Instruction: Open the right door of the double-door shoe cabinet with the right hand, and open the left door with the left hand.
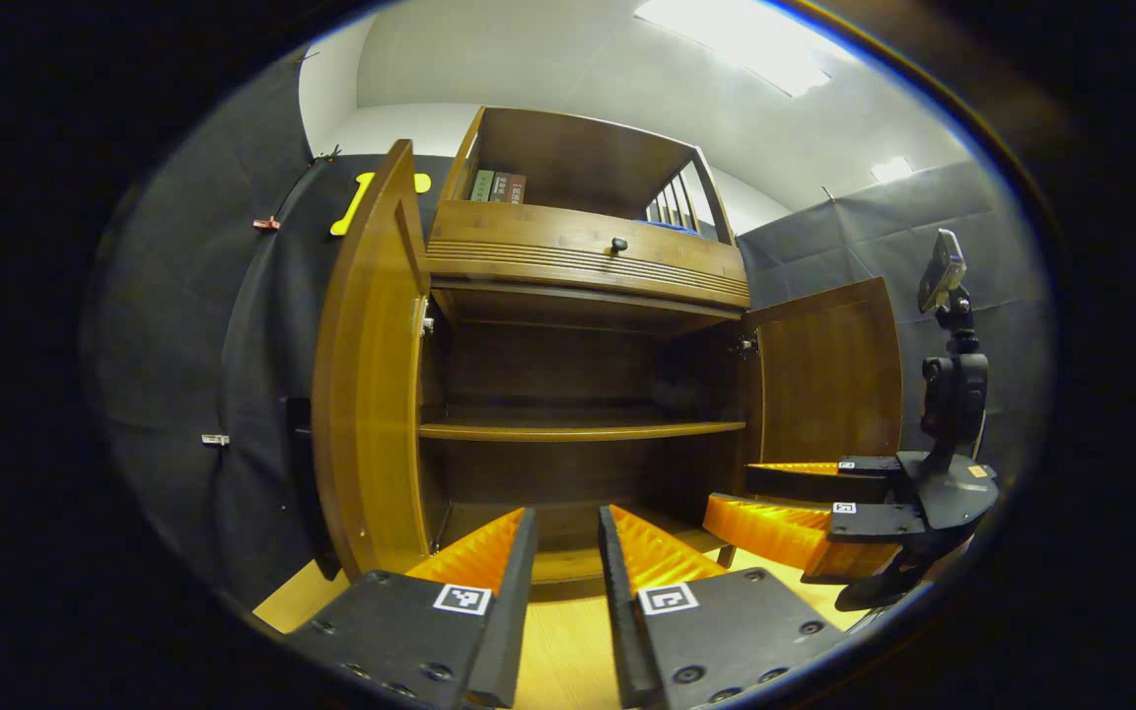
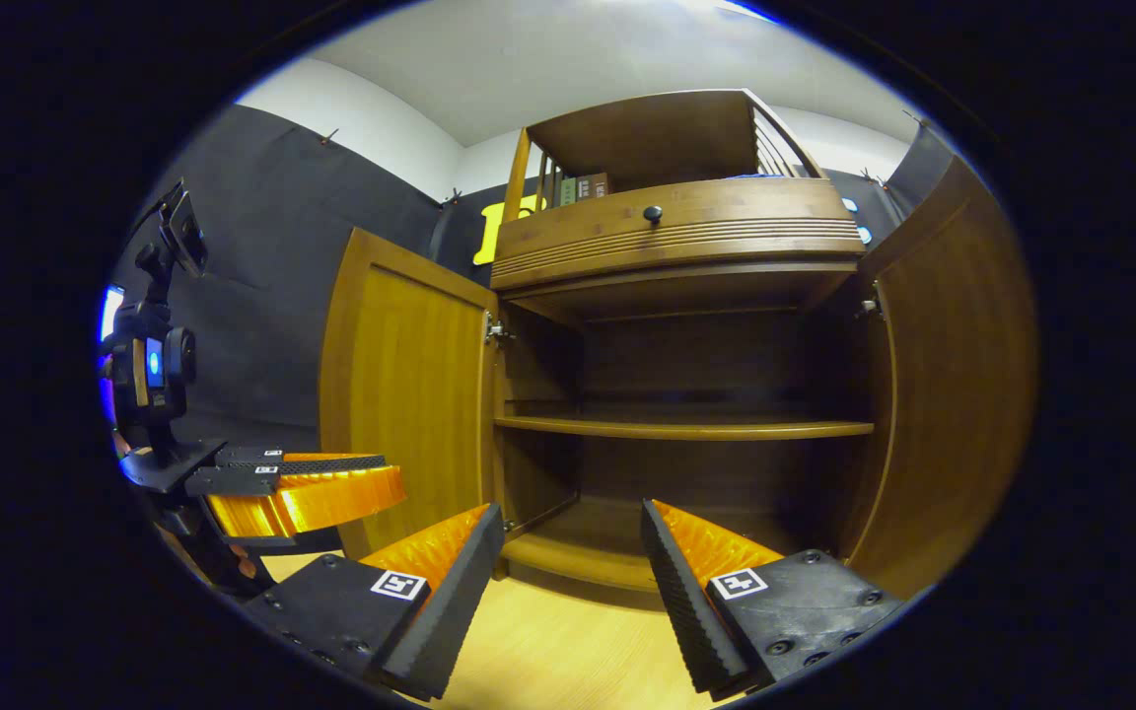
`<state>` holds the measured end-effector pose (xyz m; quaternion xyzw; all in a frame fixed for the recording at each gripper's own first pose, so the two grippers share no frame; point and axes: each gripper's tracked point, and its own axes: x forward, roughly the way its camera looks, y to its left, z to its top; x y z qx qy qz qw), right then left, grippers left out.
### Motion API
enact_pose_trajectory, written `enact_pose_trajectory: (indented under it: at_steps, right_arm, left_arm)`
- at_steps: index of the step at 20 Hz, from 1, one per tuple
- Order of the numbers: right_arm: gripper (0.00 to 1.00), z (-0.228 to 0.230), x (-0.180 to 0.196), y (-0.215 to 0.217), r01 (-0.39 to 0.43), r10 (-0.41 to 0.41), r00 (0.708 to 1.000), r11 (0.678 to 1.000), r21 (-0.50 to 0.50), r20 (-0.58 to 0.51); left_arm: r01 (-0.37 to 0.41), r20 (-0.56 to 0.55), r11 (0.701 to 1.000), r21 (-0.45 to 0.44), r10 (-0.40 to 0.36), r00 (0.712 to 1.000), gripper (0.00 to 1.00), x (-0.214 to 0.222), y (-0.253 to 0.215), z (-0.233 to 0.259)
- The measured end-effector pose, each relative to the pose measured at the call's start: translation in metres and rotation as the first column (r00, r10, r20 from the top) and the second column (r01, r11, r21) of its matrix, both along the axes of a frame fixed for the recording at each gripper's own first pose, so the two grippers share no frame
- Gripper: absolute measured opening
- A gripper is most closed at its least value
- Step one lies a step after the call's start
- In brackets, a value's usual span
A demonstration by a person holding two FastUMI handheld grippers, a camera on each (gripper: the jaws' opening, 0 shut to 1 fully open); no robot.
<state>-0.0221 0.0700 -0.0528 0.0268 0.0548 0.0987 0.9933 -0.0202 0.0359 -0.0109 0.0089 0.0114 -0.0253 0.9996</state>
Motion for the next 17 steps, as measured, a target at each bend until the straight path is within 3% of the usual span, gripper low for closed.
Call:
enact_pose_trajectory:
  at_steps: [6, 11, 13, 17]
  right_arm:
    - [0.9, 0.007, -0.002, -0.04, 0.093, -0.092, 0.996, 0.994, -0.05, 0.016]
    - [0.91, 0.013, -0.006, -0.064, 0.155, -0.153, 0.988, 0.985, -0.07, 0.033]
    - [1.0, 0.015, -0.006, -0.073, 0.177, -0.175, 0.984, 0.982, -0.059, 0.037]
    - [0.98, 0.016, -0.005, -0.085, 0.209, -0.207, 0.978, 0.976, -0.057, 0.037]
  left_arm:
    - [0.035, -0.01, 0.999, 0.002, -0.035, 0.999, 0.75, 0.028, -0.029, -0.015]
    - [-0.008, 0.016, 1.0, 0.029, 0.008, 1.0, 0.88, 0.045, -0.039, -0.009]
    - [-0.009, 0.017, 0.999, 0.043, 0.009, 1.0, 0.93, 0.05, -0.045, -0.01]
    - [-0.024, 0.05, 0.998, 0.051, 0.022, 0.999, 0.93, 0.056, -0.051, -0.006]
